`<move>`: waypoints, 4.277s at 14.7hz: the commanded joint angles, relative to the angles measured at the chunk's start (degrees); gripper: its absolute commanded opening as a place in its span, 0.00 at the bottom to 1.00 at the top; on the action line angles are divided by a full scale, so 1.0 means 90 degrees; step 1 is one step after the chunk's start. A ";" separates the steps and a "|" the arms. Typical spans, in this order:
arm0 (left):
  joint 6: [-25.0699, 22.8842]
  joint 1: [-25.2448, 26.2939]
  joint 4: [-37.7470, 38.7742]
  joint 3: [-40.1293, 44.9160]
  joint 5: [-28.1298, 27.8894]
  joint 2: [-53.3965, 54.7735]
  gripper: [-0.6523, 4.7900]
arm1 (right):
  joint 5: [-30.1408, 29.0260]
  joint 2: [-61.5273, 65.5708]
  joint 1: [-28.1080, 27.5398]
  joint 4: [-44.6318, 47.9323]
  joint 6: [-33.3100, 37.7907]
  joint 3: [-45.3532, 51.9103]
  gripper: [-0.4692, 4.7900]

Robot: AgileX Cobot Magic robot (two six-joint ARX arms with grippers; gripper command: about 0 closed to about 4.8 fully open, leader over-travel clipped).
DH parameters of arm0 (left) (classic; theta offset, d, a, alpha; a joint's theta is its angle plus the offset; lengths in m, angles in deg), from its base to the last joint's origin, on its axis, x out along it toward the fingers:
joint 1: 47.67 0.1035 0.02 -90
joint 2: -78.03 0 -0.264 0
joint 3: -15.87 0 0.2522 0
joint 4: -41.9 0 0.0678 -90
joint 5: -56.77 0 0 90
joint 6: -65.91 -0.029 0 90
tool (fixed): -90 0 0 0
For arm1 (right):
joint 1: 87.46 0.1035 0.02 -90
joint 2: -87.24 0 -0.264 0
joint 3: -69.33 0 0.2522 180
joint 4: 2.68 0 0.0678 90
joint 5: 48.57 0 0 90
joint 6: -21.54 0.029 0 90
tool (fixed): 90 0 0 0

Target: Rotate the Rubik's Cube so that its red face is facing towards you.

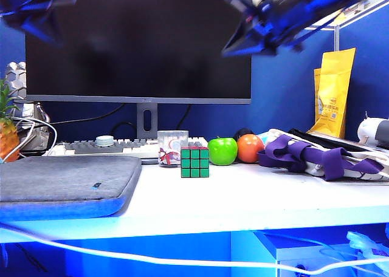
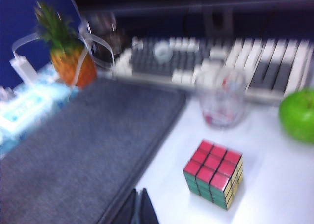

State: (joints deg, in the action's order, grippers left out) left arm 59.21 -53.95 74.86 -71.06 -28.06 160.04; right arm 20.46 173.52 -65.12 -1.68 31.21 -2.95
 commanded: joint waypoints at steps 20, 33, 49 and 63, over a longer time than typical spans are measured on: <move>0.0736 -0.1185 0.0940 -0.1394 0.2025 0.1906 1.00 | 0.0517 0.5688 0.0112 -0.5518 -0.0102 -0.7157 1.00; 0.0447 -0.1178 0.1287 -0.1389 0.2118 0.1902 0.67 | 0.1406 0.5663 0.0321 -0.5037 -0.0262 -0.8089 0.08; 0.1008 -0.1175 0.0896 -0.1069 0.1617 0.0192 0.67 | 0.3094 -0.0991 0.1583 -0.3281 -0.2696 -0.4014 0.08; 0.1846 -0.1178 -0.0899 0.1666 0.1596 -0.0984 0.67 | 0.3237 0.1654 0.1056 0.4869 -0.0070 0.2256 0.08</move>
State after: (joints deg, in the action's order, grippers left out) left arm 75.64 -64.53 68.39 -55.91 -13.88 151.56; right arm 49.20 187.31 -55.52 38.26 29.31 18.29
